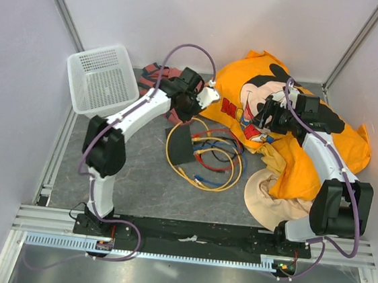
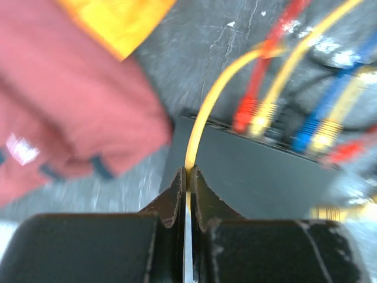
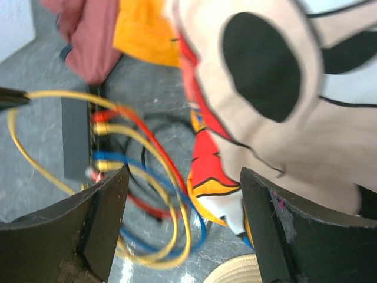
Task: Pull the plug from the switch port
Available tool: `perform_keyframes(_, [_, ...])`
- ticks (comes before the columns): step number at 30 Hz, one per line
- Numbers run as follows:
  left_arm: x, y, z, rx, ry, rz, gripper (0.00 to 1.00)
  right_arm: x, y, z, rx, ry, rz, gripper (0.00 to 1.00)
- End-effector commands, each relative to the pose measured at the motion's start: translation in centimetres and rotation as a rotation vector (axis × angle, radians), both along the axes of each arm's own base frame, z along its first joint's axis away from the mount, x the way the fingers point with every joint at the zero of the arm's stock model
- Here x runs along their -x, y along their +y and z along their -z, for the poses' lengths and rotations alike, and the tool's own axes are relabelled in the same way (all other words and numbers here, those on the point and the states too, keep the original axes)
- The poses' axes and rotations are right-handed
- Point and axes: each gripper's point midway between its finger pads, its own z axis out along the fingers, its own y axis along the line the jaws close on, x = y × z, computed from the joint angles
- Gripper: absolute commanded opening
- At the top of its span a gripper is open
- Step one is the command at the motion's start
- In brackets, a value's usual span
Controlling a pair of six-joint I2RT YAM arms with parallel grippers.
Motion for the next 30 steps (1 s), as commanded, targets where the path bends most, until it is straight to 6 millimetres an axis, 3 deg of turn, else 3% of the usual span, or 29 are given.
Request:
perform_keyframes(1, [2.6,0.7,-0.9,0.062,0.017,-0.087,0.02,1.3,3.5,-0.4,0.009,-0.089,-0.257,0.85])
perform_keyframes(2, [3.1,1.0,0.6,0.04,0.04,-0.082,0.02,1.5,4.0,0.0,0.021,-0.088,-0.282,0.85])
perform_keyframes(3, [2.2,1.8,1.5,0.011,0.003,-0.111,0.02,1.7,4.9,0.7,0.041,-0.076,-0.312,0.85])
perform_keyframes(4, [2.7,3.0,3.7,-0.03,0.021,-0.127,0.02,1.7,5.2,0.9,0.052,-0.075,-0.329,0.85])
perform_keyframes(8, [-0.6,7.7,4.8,-0.028,0.001,-0.337,0.02,0.8,6.0,-0.2,0.053,-0.093,-0.329,0.85])
perform_keyframes(11, [-1.5,9.9,5.6,-0.024,0.027,-0.46,0.02,0.5,6.2,-0.4,0.08,-0.084,-0.325,0.85])
perform_keyframes(15, [-1.6,12.0,4.0,0.088,0.042,-0.567,0.02,0.7,6.5,0.0,0.116,-0.043,-0.349,0.86])
perform_keyframes(16, [-1.7,12.3,1.6,0.154,0.015,-0.594,0.02,0.7,6.6,-0.1,0.122,-0.038,-0.352,0.86])
perform_keyframes(18, [-1.0,12.2,-1.1,0.314,0.066,-0.574,0.02,0.4,6.9,-0.6,0.132,-0.04,-0.35,0.85])
perform_keyframes(20, [0.9,11.8,-5.5,0.486,0.096,-0.482,0.02,0.2,7.1,-1.2,0.139,-0.053,-0.349,0.86])
perform_keyframes(21, [2.1,11.9,-5.7,0.51,0.104,-0.423,0.02,0.1,7.1,-1.4,0.148,-0.061,-0.351,0.87])
perform_keyframes(22, [3.2,12.7,-7.7,0.544,0.058,-0.393,0.02,0.0,7.1,-1.6,0.152,-0.066,-0.347,0.87])
perform_keyframes(23, [3.6,13.7,-7.7,0.525,0.031,-0.403,0.02,0.0,7.4,-1.6,0.156,-0.067,-0.355,0.87])
perform_keyframes(24, [4.6,14.7,-6.5,0.492,0.031,-0.408,0.02,0.0,7.5,-1.6,0.159,-0.065,-0.353,0.87])
perform_keyframes(26, [5.7,17.7,-7.0,0.482,-0.019,-0.461,0.02,-0.2,8.0,-1.3,0.16,-0.061,-0.366,0.87])
perform_keyframes(27, [6.8,18.7,-5.9,0.453,-0.013,-0.463,0.02,-0.2,8.3,-1.2,0.165,-0.059,-0.368,0.87])
perform_keyframes(29, [7.8,22.1,-5.8,0.381,-0.072,-0.539,0.02,0.0,9.3,-1.0,0.167,-0.066,-0.392,0.88])
perform_keyframes(30, [8.7,23.3,-4.5,0.325,-0.064,-0.555,0.02,0.1,9.6,-1.1,0.184,-0.084,-0.416,0.89])
